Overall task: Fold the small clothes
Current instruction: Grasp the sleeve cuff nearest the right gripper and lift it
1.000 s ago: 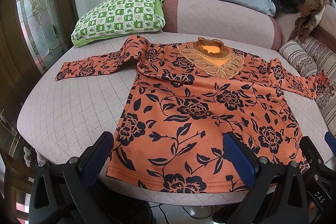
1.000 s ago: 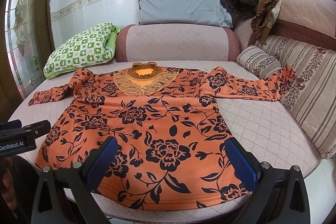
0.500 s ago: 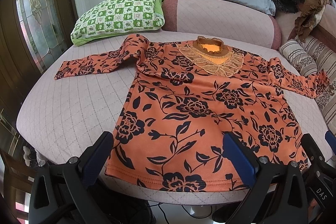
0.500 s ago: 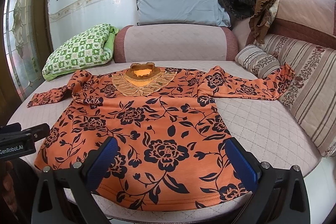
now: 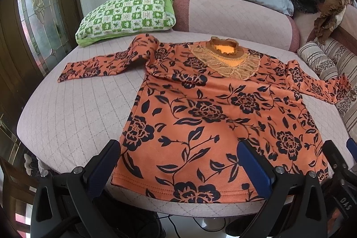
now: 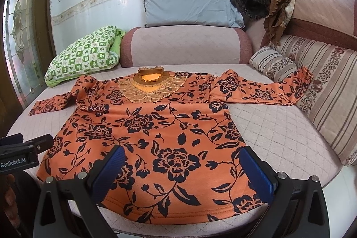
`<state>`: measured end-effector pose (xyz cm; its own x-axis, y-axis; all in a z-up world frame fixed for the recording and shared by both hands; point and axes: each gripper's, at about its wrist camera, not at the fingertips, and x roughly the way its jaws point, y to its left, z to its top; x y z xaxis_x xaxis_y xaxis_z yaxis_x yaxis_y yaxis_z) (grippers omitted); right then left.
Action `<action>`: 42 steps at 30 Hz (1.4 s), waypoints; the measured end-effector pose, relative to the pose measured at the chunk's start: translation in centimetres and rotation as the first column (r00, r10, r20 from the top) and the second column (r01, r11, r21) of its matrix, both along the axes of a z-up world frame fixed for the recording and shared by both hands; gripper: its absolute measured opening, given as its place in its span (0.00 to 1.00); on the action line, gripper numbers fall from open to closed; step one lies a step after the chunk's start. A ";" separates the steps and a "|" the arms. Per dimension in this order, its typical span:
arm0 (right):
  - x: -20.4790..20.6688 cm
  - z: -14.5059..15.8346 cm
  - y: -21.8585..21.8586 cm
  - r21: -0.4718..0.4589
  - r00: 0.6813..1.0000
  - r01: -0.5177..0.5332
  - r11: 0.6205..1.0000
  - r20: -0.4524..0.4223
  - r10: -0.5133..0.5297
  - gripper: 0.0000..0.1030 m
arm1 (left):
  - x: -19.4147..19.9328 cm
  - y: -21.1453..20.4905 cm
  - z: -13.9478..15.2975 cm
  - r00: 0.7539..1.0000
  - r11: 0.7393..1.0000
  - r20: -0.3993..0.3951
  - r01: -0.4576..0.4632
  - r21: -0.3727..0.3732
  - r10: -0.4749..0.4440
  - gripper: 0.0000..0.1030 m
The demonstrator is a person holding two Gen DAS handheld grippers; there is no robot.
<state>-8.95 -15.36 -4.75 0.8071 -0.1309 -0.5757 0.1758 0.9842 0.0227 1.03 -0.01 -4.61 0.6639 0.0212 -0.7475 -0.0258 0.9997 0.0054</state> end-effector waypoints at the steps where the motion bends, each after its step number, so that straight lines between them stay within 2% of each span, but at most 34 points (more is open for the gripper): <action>1: 0.1 0.0 -0.2 0.023 1.000 -0.009 1.000 -0.008 0.009 1.00 | 0.1 0.1 -0.3 1.000 1.000 -0.007 -0.002 -0.002 0.002 1.00; 3: 0.1 0.2 -1.1 0.101 0.999 -0.031 0.994 -0.011 0.033 1.00 | 0.5 0.5 -0.9 1.000 1.000 -0.023 -0.008 0.000 0.008 1.00; 5: 0.5 0.2 -3.2 0.239 0.999 -0.035 0.970 -0.021 0.042 1.00 | 0.9 0.7 -1.4 0.999 1.000 -0.037 -0.010 0.001 0.010 1.00; 7: 1.3 0.6 -6.2 0.320 1.000 -0.010 0.947 -0.025 0.019 1.00 | 1.5 1.0 -1.8 0.999 1.000 -0.047 -0.011 -0.005 0.010 1.00; 10: 2.8 2.0 -12.2 0.352 0.997 0.078 0.933 -0.003 -0.082 1.00 | 2.5 1.2 -2.3 0.998 1.000 -0.055 -0.002 -0.006 0.001 1.00; 12: 4.0 3.3 -16.5 0.317 0.985 0.149 0.936 0.030 -0.167 1.00 | 3.3 1.4 -2.7 0.998 1.000 -0.063 0.007 -0.010 -0.007 1.00; 14: 5.8 4.1 -21.7 0.260 0.954 0.274 0.926 0.047 -0.296 1.00 | 4.1 1.6 -3.3 0.997 1.000 -0.075 0.008 -0.024 -0.010 1.00; 17: 9.3 3.6 -29.8 0.204 0.887 0.449 0.870 0.010 -0.461 0.99 | 5.2 2.0 -3.9 0.997 0.999 -0.081 -0.001 -0.035 -0.002 1.00; 19: 12.2 2.8 -34.2 0.119 0.841 0.539 0.834 -0.031 -0.539 0.94 | 5.9 2.4 -4.1 0.997 0.999 -0.072 -0.004 -0.039 0.001 1.00; 21: 14.5 2.1 -37.1 0.068 0.814 0.580 0.812 -0.071 -0.576 0.86 | 6.7 2.8 -4.3 0.998 0.999 -0.059 -0.011 -0.041 0.009 1.00; 25: 18.6 0.6 -41.4 -0.025 0.744 0.659 0.751 -0.123 -0.657 0.78 | 8.3 3.7 -5.0 0.998 0.997 -0.060 -0.033 -0.069 0.029 1.00; 27: 20.5 -0.1 -41.9 -0.096 0.735 0.656 0.749 -0.144 -0.662 0.77 | 8.9 4.0 -5.5 0.997 0.997 -0.069 -0.032 -0.076 0.027 1.00; 28: 21.4 -0.4 -41.8 -0.144 0.733 0.647 0.749 -0.152 -0.662 0.73 | 9.1 4.1 -5.8 0.997 0.997 -0.073 -0.030 -0.070 0.025 1.00; 29: 22.4 -0.6 -42.1 -0.167 0.738 0.630 0.759 -0.178 -0.651 0.42 | 9.4 4.3 -6.0 0.997 0.998 -0.075 -0.028 -0.061 0.024 1.00; 30: 23.1 -0.8 -42.3 -0.152 0.744 0.613 0.775 -0.219 -0.631 0.08 | 9.5 4.4 -6.1 0.997 0.998 -0.072 -0.027 -0.053 0.024 1.00; 33: 24.3 1.2 -40.9 -0.102 0.801 0.555 0.825 -0.202 -0.564 0.07 | 9.5 5.2 -6.1 0.999 0.998 -0.041 -0.034 -0.059 0.032 1.00; 36: 25.6 5.9 -35.9 -0.062 0.886 0.445 0.894 -0.116 -0.449 0.07 | 9.4 6.2 -6.3 0.999 0.994 -0.029 -0.045 -0.099 0.042 1.00; 37: 26.2 8.3 -33.0 -0.032 0.920 0.382 0.923 -0.075 -0.384 0.07 | 9.3 6.6 -6.4 0.999 0.992 -0.027 -0.050 -0.112 0.047 1.00; 39: 27.5 12.0 -27.5 0.008 0.965 0.264 0.965 -0.014 -0.264 0.07 | 9.2 7.2 -6.3 0.998 0.990 -0.016 -0.059 -0.131 0.057 1.00; 42: 29.2 15.7 -19.1 0.066 0.993 0.095 0.993 0.062 -0.099 0.07 | 8.9 8.5 -5.9 0.997 0.984 0.008 -0.076 -0.161 0.079 1.00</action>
<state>20.26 -34.46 10.91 0.8285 -0.1761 -0.5316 0.2668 0.9587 0.0981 9.90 8.45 -10.55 0.6753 -0.0461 -0.7361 -0.1023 0.9826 -0.1553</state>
